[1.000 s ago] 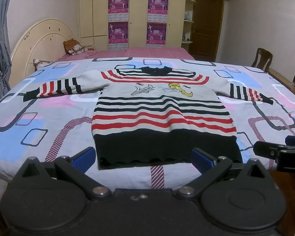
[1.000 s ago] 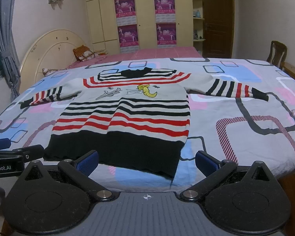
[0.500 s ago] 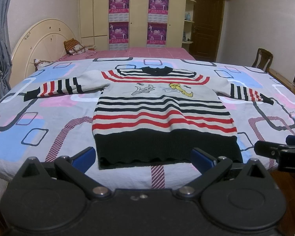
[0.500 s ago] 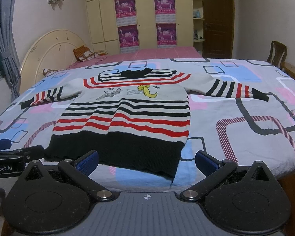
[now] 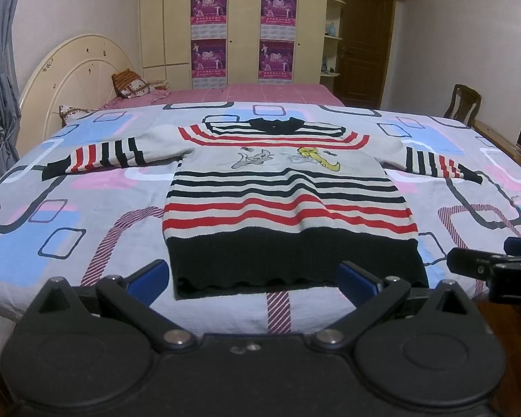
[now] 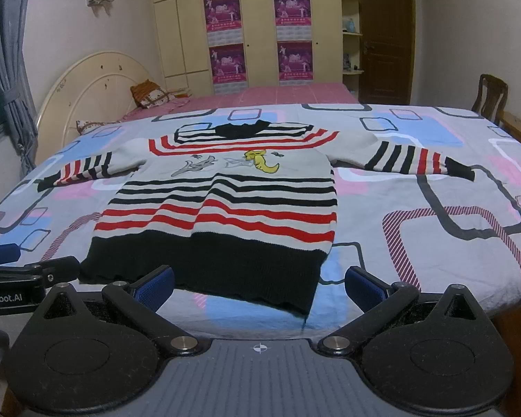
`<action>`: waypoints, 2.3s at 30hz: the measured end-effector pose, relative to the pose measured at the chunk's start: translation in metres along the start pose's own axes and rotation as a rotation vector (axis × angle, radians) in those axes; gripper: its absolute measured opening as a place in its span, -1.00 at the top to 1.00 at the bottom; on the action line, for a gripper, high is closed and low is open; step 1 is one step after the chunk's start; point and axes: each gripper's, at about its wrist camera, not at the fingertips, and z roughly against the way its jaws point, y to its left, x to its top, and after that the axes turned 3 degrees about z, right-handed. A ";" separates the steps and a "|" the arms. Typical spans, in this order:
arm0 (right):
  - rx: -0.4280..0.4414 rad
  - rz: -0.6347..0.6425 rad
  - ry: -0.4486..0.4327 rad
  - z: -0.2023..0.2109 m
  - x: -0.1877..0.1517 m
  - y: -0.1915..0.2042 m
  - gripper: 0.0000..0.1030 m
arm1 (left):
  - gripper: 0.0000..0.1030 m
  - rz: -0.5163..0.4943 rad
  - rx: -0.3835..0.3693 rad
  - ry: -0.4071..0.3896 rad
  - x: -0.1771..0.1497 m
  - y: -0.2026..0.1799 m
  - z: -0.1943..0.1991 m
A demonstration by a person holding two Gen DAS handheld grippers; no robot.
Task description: Fold small clothes
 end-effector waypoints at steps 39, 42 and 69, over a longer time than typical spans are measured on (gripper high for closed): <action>0.002 -0.012 0.007 -0.009 0.003 -0.008 -1.00 | -1.00 -0.014 0.002 0.007 0.009 -0.004 -0.007; -0.010 -0.025 0.006 -0.017 0.008 -0.016 -1.00 | -1.00 -0.008 0.001 0.011 0.020 -0.005 -0.017; -0.276 -0.334 -0.100 -0.136 0.107 -0.170 -0.99 | -1.00 -0.019 -0.091 -0.037 0.138 -0.024 -0.199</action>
